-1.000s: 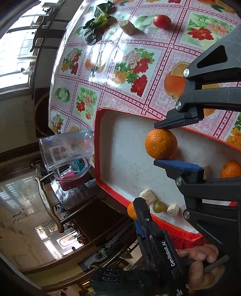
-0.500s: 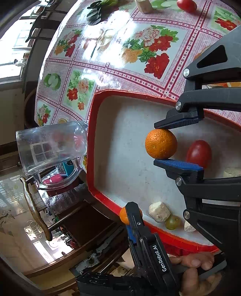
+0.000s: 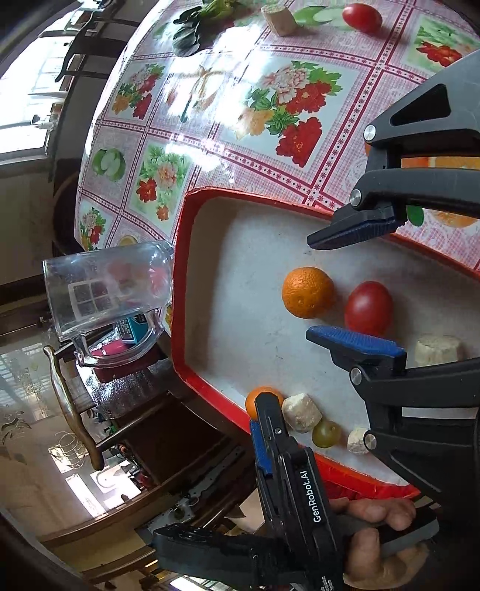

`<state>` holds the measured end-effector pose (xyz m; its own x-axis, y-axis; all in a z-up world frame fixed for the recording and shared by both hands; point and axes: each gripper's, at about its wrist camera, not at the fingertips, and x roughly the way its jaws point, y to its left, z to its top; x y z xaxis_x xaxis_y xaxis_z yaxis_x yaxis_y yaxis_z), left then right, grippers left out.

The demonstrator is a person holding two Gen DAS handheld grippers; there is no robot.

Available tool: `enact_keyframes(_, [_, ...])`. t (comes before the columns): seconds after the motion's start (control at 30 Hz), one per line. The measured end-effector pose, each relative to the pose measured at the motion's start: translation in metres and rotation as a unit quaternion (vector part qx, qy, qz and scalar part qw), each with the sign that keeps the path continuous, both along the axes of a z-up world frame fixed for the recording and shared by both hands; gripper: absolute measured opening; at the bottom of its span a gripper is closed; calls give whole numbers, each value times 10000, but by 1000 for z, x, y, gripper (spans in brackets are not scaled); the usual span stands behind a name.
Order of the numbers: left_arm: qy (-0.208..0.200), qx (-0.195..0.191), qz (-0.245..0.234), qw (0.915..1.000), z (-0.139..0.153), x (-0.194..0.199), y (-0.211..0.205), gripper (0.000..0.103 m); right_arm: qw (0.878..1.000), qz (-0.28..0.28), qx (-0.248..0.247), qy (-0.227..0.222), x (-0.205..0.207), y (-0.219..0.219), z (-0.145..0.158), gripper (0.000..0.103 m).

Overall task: Organize fruits
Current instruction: 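Lower the oranges into the tray and open both tools, then grasp a bun piece with the left tool while the right tool grasps a tomato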

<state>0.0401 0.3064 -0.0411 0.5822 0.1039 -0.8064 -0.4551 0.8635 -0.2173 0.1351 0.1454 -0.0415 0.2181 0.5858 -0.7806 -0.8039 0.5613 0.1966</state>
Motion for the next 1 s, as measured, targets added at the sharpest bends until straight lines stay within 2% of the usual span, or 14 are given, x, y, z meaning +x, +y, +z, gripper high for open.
enact_keyframes(0.07, [-45,-33,35,10000,3,-3,-2,46,10000,-41,58,-10,-2,-8,5,45])
enact_keyframes(0.2, [-149,9,4,9999,13,-6,-11,46,9996,-158,228,-2,-7,-31,14,45])
enact_keyframes(0.37, [-226,171,-265,9992,24,-4,-34,46,9986,-392,358,-30,-10,-63,22,49])
enact_keyframes(0.73, [-326,213,-816,9959,37,15,-88,46,9934,-1068,404,52,4,-137,20,49])
enact_keyframes(0.87, [-313,242,-937,9948,39,22,-105,52,9912,-1262,408,60,10,-158,19,49])
enact_keyframes(1.0, [-305,227,-1038,9939,41,29,-118,52,9892,-1407,400,43,15,-174,18,50])
